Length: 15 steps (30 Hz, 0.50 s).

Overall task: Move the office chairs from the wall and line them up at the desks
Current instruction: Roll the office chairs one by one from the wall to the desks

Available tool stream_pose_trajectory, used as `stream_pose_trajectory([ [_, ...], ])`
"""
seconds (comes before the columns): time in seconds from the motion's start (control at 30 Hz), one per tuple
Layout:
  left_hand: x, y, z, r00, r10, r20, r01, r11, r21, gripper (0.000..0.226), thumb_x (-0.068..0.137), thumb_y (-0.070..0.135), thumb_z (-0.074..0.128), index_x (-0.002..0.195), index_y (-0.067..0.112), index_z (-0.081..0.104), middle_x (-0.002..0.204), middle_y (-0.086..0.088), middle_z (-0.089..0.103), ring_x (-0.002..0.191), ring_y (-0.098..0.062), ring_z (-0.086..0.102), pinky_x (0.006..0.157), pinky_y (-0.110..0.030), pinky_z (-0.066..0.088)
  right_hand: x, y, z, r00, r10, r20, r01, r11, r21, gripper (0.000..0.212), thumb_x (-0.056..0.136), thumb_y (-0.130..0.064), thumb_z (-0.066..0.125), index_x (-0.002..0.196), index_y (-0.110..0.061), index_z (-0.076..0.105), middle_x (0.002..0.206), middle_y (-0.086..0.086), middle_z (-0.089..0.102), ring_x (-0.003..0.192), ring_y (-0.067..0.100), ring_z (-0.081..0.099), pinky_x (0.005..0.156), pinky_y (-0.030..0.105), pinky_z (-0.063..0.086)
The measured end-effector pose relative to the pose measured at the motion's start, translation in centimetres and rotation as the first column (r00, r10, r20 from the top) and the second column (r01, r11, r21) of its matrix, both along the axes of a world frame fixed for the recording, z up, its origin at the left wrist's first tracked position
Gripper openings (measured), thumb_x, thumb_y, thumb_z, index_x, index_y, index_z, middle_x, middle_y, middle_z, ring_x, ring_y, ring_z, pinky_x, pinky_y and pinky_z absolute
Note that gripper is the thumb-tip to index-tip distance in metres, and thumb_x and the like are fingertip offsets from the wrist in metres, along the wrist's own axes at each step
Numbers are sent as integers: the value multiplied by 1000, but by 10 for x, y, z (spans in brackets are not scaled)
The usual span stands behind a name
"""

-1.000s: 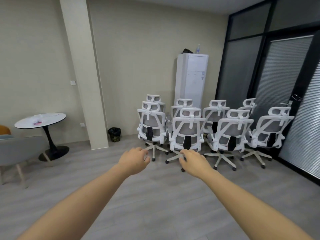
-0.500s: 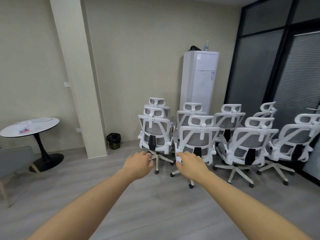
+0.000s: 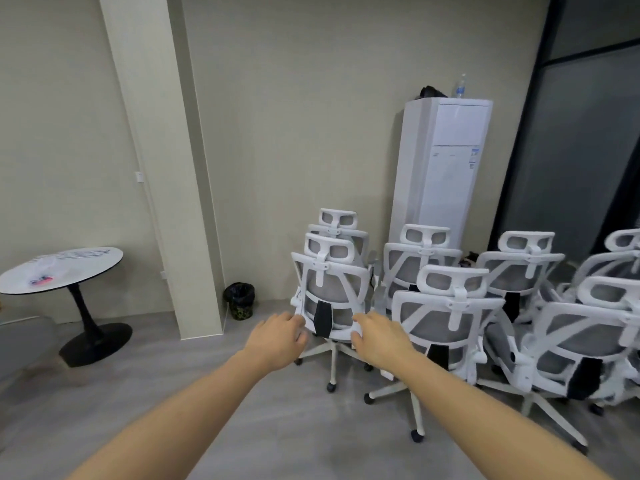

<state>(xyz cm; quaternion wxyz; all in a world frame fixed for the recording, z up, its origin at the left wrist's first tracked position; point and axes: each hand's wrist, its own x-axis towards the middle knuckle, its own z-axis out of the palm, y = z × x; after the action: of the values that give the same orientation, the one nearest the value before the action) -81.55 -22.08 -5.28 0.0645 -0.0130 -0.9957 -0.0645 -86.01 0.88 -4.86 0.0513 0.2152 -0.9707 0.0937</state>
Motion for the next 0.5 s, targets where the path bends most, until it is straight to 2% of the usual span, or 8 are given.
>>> stream_pose_trajectory([
  [0.1, -77, -20, -6, 1000, -18, 17, 18, 1000, 10, 43, 99, 40, 35, 136, 24, 51, 134, -2, 54, 122, -26, 49, 97, -40, 43, -79, -26, -5, 1000, -2, 17, 2, 1000, 2, 38, 101, -36, 41, 133, -18, 52, 130, 7, 56, 114, 33, 57, 94, 43, 46],
  [0.33, -265, -67, -3, 998, -62, 4, 62, 998, 11, 38, 100, 39, 36, 129, 24, 55, 128, -1, 58, 115, -25, 53, 89, -39, 41, -249, -73, -10, 1000, -10, -4, 10, 1000, 24, 36, 100, -35, 39, 128, -16, 53, 121, 7, 60, 106, 33, 58, 85, 43, 48],
  [0.5, -385, -82, -15, 997, -58, 47, 58, 998, 3, 39, 100, 39, 35, 130, 24, 54, 130, -1, 58, 116, -26, 54, 92, -39, 43, -365, -83, -22, 1000, -18, 20, 17, 999, 44, 39, 99, -34, 40, 132, -16, 52, 125, 8, 59, 111, 33, 56, 89, 43, 48],
])
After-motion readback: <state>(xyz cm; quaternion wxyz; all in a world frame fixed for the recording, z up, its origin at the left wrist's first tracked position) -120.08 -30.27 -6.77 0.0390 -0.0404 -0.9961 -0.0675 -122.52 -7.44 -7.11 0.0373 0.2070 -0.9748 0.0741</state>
